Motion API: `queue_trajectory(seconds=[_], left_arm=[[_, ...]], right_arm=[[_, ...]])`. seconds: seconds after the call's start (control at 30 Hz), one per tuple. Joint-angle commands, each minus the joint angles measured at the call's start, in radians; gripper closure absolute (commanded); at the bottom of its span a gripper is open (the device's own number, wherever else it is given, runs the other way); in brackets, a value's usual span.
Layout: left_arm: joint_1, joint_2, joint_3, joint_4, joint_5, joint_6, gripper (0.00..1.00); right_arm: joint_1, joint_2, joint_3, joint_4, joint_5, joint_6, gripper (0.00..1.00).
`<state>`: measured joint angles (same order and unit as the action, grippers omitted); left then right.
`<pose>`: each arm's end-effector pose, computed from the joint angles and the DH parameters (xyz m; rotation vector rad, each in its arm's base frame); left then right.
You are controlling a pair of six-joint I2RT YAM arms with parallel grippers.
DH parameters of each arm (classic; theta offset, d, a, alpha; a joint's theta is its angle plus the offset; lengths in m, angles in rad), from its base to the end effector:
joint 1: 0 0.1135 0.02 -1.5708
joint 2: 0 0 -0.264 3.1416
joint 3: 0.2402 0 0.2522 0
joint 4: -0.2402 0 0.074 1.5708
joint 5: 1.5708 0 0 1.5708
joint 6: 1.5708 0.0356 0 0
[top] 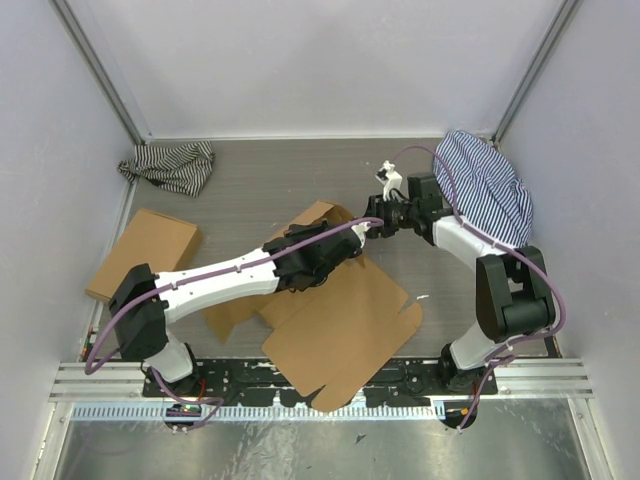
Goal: Fold the paper box
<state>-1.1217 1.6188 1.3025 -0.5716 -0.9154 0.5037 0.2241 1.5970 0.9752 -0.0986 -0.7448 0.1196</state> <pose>0.1750 -0.2981 0.2838 1.2878 1.7317 0.7678 0.3225 0.0983 0.2174 -0.5099 2.2045 1.0301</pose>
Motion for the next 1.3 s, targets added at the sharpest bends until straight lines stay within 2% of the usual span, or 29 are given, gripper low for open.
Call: queue_trajectory(seconds=[0.0,0.33,0.63,1.03,1.27], left_arm=[[-0.01,0.004,0.037,-0.035,-0.029,-0.012,1.0],[-0.041,0.015,0.041,-0.057,-0.033,-0.044,1.0],[-0.059,0.016,0.056,-0.083,-0.033,-0.062,1.0],[-0.066,0.034,0.077,-0.094,-0.027,-0.07,1.0],[-0.068,0.041,0.063,-0.096,-0.009,-0.106,1.0]], right_arm=[[0.001,-0.086,-0.056,0.115,-0.05,-0.015,0.55],[0.054,-0.085,-0.106,0.19,-0.13,-0.078,0.51],[0.117,-0.082,-0.107,0.252,-0.024,-0.1,0.49],[0.153,-0.047,-0.095,0.315,-0.031,-0.099,0.49],[0.159,-0.042,-0.144,0.442,-0.021,-0.036,0.5]])
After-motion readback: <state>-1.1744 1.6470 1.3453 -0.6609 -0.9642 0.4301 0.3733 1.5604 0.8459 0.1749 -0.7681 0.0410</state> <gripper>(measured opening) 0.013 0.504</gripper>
